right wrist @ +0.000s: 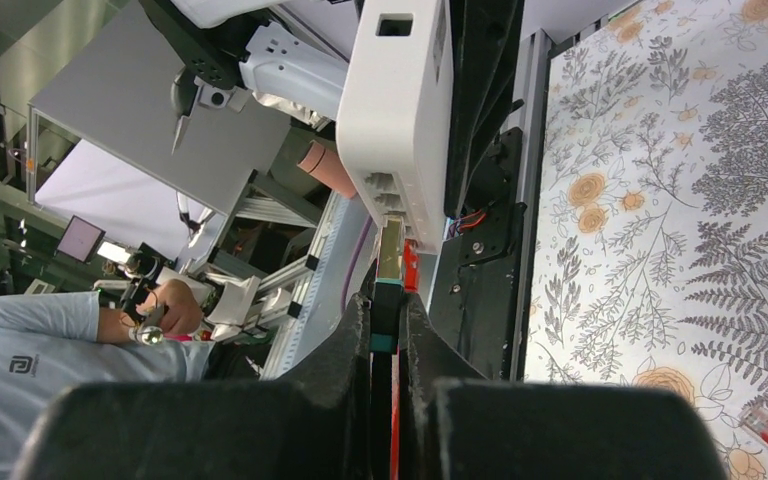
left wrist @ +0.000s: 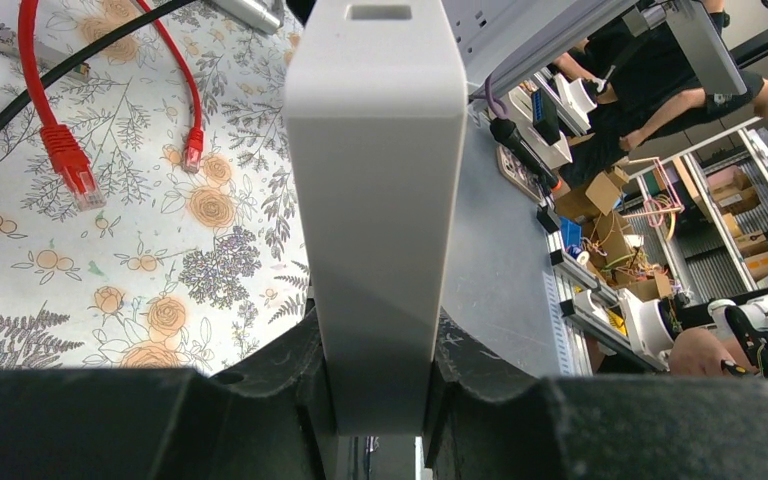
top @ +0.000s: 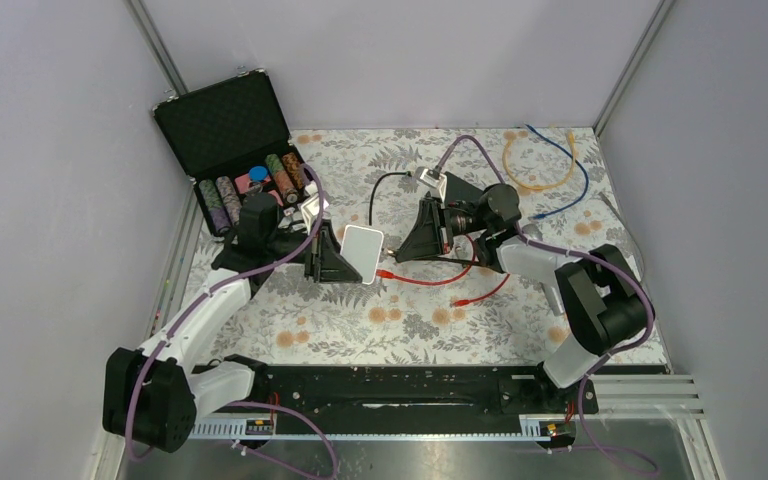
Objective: Insert the plug into the switch port
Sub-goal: Pick up the connector from the center of the board.
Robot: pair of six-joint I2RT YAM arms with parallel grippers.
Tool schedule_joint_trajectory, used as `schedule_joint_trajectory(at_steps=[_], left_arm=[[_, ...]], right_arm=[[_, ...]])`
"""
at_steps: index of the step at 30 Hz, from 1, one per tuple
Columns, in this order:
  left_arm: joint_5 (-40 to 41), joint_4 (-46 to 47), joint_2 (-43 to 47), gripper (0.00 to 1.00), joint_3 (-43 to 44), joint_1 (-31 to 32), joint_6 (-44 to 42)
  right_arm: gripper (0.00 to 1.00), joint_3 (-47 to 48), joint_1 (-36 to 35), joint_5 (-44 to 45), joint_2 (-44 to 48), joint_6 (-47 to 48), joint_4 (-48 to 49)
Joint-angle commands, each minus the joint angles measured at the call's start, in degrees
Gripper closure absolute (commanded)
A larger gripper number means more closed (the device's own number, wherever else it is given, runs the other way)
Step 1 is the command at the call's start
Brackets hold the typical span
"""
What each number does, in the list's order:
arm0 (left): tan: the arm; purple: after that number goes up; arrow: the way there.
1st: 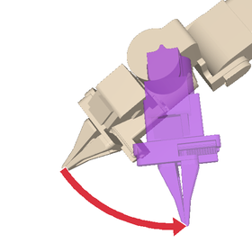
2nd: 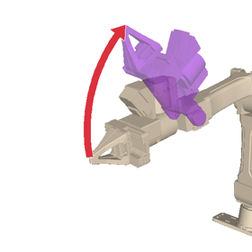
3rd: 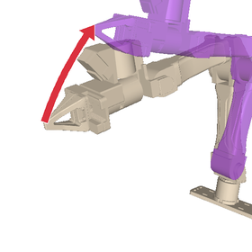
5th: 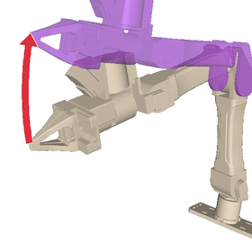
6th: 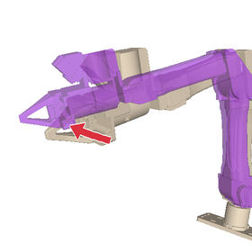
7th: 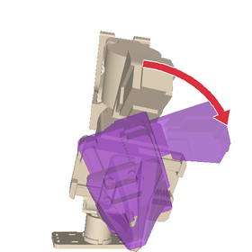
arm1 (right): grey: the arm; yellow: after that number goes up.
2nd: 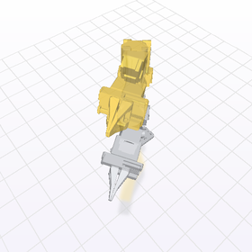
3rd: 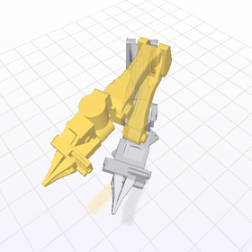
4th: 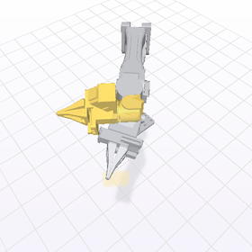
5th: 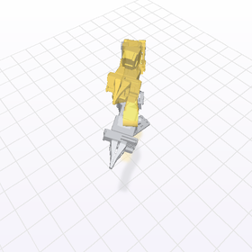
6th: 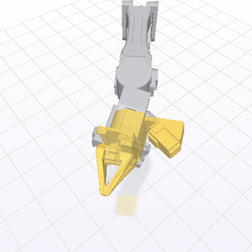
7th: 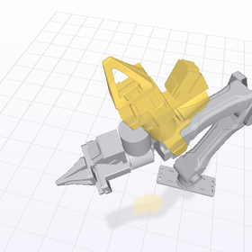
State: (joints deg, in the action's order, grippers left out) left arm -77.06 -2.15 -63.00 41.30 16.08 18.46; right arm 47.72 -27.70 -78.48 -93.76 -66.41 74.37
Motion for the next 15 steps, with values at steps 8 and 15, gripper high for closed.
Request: schedule_joint_trajectory(at_steps=[8, 15], left_arm=[[-0.6, 6.3, -0.2, 1.00, 0.1, 0.2, 1.6], [0.1, 6.3, -1.3, 1.00, 0.7, 0.8, 1.5]], right_arm=[[1.00, 0.5, -0.5, 2.5, 5.2, 15.7, -17.4], [1.00, 6.1, -3.1, 6.3, 9.8, 43.4, -54.5]])
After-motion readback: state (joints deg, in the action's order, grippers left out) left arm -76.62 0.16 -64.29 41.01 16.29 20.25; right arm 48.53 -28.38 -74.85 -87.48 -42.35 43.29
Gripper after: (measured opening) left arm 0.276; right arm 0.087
